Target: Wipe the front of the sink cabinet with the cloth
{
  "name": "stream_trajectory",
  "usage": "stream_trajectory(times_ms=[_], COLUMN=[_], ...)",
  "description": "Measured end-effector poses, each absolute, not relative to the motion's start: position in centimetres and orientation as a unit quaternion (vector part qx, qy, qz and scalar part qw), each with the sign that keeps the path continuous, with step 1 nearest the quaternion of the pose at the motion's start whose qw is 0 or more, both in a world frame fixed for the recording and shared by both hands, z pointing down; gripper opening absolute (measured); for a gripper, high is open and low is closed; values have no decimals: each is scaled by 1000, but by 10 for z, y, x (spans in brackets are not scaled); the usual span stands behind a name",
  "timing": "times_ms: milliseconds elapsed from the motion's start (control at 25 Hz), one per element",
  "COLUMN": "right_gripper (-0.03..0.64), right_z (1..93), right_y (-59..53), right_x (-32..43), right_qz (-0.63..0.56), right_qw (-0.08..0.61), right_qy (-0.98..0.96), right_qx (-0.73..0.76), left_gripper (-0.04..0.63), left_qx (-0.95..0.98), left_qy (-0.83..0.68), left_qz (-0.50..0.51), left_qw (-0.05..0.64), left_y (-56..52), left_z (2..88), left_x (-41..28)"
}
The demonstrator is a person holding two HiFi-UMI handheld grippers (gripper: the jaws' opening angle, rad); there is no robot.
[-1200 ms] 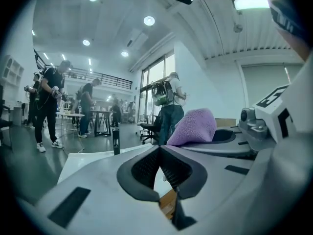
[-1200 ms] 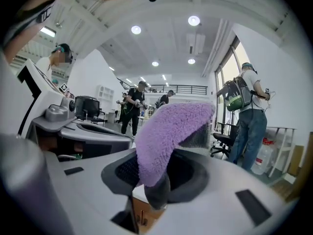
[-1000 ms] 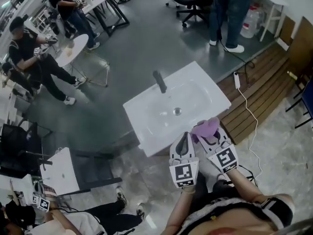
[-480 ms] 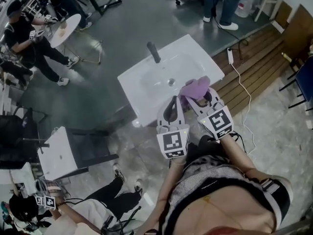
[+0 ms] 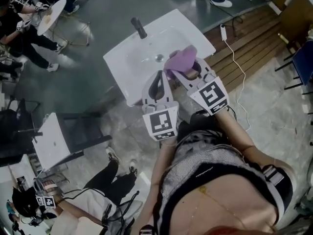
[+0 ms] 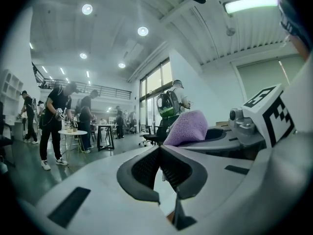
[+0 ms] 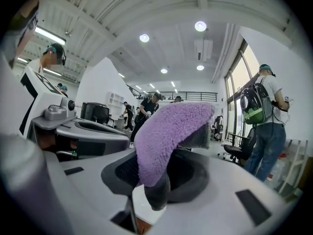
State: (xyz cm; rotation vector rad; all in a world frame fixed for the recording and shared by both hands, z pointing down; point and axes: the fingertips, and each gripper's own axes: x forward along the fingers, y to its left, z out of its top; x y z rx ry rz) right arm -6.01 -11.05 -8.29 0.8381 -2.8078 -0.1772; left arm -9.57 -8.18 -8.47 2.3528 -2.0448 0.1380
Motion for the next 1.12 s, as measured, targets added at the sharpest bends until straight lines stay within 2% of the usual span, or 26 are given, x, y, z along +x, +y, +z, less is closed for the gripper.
stream_trajectory(times_ms=[720,1120], right_gripper=[169,167], right_z=[-88,-84], right_y=[-125,-86], right_x=[62,110], right_qz=[-42,-44], right_qw=[124,115], right_qy=[-964,-970], right_qx=[232,209], left_gripper=[0,0], left_qx=[725,711], left_qy=[-686,-701], left_qz=[34,42], left_qw=[50,37], left_y=[-103,-65], left_z=[-88,-95], left_x=[19,70])
